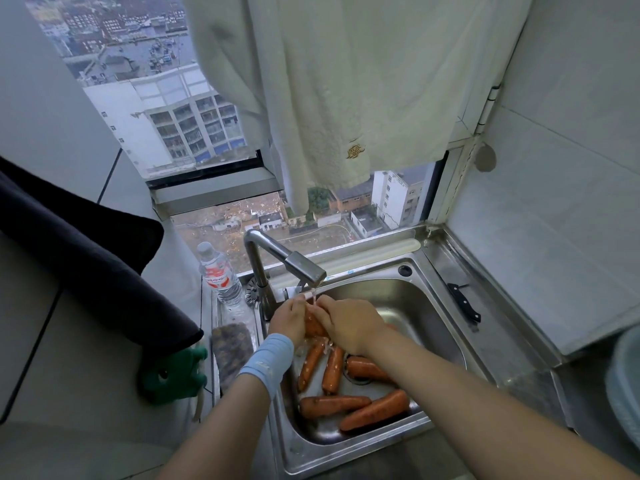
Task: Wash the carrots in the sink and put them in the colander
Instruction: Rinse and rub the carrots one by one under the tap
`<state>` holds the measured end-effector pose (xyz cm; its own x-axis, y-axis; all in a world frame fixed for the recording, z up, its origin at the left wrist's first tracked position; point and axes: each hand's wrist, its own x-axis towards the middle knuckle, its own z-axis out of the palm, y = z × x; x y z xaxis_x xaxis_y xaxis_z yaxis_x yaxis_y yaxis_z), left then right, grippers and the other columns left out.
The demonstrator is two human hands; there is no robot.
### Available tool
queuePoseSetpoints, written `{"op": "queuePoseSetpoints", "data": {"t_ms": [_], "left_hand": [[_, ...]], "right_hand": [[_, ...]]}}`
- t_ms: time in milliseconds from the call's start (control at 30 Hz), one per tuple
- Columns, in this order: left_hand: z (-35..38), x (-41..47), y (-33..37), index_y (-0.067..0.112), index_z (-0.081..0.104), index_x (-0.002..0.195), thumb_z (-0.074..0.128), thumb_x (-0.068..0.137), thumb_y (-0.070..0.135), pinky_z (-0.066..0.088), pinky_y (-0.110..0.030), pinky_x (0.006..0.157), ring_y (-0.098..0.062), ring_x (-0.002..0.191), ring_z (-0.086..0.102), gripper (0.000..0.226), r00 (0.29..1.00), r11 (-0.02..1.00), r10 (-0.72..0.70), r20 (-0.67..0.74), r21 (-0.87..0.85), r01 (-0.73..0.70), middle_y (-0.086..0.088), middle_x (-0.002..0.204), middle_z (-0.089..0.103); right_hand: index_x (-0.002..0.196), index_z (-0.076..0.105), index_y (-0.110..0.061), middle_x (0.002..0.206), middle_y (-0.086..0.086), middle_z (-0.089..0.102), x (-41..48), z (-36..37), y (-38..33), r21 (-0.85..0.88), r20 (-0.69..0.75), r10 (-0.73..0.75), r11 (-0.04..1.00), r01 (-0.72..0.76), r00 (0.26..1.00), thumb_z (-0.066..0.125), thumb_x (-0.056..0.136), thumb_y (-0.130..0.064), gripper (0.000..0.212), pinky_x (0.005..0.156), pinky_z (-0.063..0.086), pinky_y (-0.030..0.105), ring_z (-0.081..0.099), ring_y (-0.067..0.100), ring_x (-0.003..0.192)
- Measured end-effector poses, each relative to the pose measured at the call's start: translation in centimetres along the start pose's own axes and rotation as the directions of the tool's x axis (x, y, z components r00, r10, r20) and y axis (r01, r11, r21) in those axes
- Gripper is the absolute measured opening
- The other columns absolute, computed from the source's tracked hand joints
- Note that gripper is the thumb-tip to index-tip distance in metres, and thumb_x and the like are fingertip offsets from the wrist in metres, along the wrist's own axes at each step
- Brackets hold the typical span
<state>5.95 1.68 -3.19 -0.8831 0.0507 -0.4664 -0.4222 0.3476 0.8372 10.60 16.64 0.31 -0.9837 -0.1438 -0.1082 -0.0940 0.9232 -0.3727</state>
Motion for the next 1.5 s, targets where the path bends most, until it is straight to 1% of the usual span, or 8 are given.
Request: {"op": "queuePoseSetpoints", "data": {"t_ms": [200,400,633,900,1067,1200,1367,1500], "left_hand": [[-0.4,-2.9,1.6,0.018,0.062,0.115,0.060,0.100,0.017,0.057,-0.057,0.090,-0.035,0.109,0.066,0.015,0.974,0.951,0.003,0.228,-0.302,0.068,-0.016,0.119,0.061],[0.2,-1.4,2.0,0.023,0.068,0.086,0.052,0.099,0.040,0.058,-0.055,0.085,-0.031,0.089,0.070,0.027,0.994,0.997,-0.012,-0.110,-0.073,0.004,-0.006,0.088,0.071],[0.2,-2.0,2.1,0.024,0.058,0.111,0.053,0.103,0.019,0.061,-0.053,0.079,-0.039,0.112,0.062,0.011,0.973,0.935,-0.062,0.224,-0.329,0.135,-0.016,0.122,0.057],[1.3,-1.1,2.0,0.022,0.070,0.078,0.045,0.101,0.030,0.058,-0.059,0.084,-0.036,0.093,0.070,0.035,0.990,0.959,-0.095,-0.102,-0.275,0.064,-0.013,0.090,0.070],[0.4,-1.1,1.4,0.020,0.066,0.112,0.045,0.106,0.028,0.060,-0.057,0.077,-0.041,0.111,0.065,0.023,0.976,0.887,-0.142,0.164,-0.417,0.199,-0.021,0.118,0.066],[0.4,-1.7,1.3,0.017,0.056,0.129,0.056,0.101,0.019,0.061,-0.043,0.066,-0.038,0.110,0.065,0.028,0.957,0.812,-0.105,0.271,-0.532,0.240,-0.021,0.122,0.061],[1.6,-1.3,2.5,0.010,0.066,0.107,0.053,0.102,0.038,0.058,-0.035,0.076,-0.024,0.084,0.070,0.031,0.986,0.831,-0.128,0.106,-0.532,0.165,-0.011,0.088,0.072],[1.5,-0.7,2.1,0.010,0.066,0.113,0.049,0.102,0.046,0.057,-0.036,0.076,-0.028,0.097,0.071,0.041,0.977,0.805,-0.193,0.091,-0.555,0.211,-0.014,0.105,0.074]], "right_hand": [[0.114,0.068,-0.015,0.120,0.012,0.071,1.1,-0.2,0.4,0.192,0.060,0.173,0.964,-0.181,0.983,0.018,0.111,-0.041,0.056,0.088,0.045,0.037,0.063,0.033,0.113],[0.099,0.054,-0.020,0.101,0.005,0.068,0.0,0.5,-0.5,0.244,0.097,0.048,0.967,-0.071,0.994,0.034,0.108,-0.048,0.035,0.077,0.041,0.036,0.064,0.028,0.098],[0.103,0.061,-0.021,0.106,0.004,0.071,0.0,-0.1,0.6,0.249,0.087,0.070,0.964,-0.090,0.994,0.026,0.109,-0.050,0.046,0.079,0.043,0.036,0.065,0.028,0.103],[0.099,0.056,-0.025,0.100,-0.002,0.067,0.2,0.0,0.4,0.309,0.189,0.073,0.942,-0.130,0.979,0.041,0.103,-0.056,0.035,0.078,0.042,0.036,0.061,0.020,0.093],[0.102,0.066,-0.018,0.104,0.006,0.071,0.7,-0.6,0.8,0.350,0.156,0.090,0.926,-0.140,0.984,0.029,0.108,-0.053,0.051,0.083,0.045,0.037,0.063,0.027,0.100],[0.101,0.068,-0.004,0.111,0.022,0.071,1.5,-1.0,1.0,0.483,0.208,0.186,0.834,-0.266,0.960,0.022,0.113,-0.031,0.055,0.089,0.043,0.034,0.064,0.035,0.108],[0.119,0.065,-0.012,0.110,0.007,0.075,1.2,0.8,0.3,0.796,0.297,0.174,0.498,-0.344,0.939,0.053,0.094,-0.064,0.059,0.092,0.055,0.036,0.071,0.019,0.102],[0.114,0.066,-0.005,0.109,0.019,0.073,1.0,1.0,0.7,0.814,0.216,0.119,0.526,-0.246,0.969,0.069,0.082,-0.060,0.064,0.096,0.054,0.050,0.070,0.020,0.091]]}}
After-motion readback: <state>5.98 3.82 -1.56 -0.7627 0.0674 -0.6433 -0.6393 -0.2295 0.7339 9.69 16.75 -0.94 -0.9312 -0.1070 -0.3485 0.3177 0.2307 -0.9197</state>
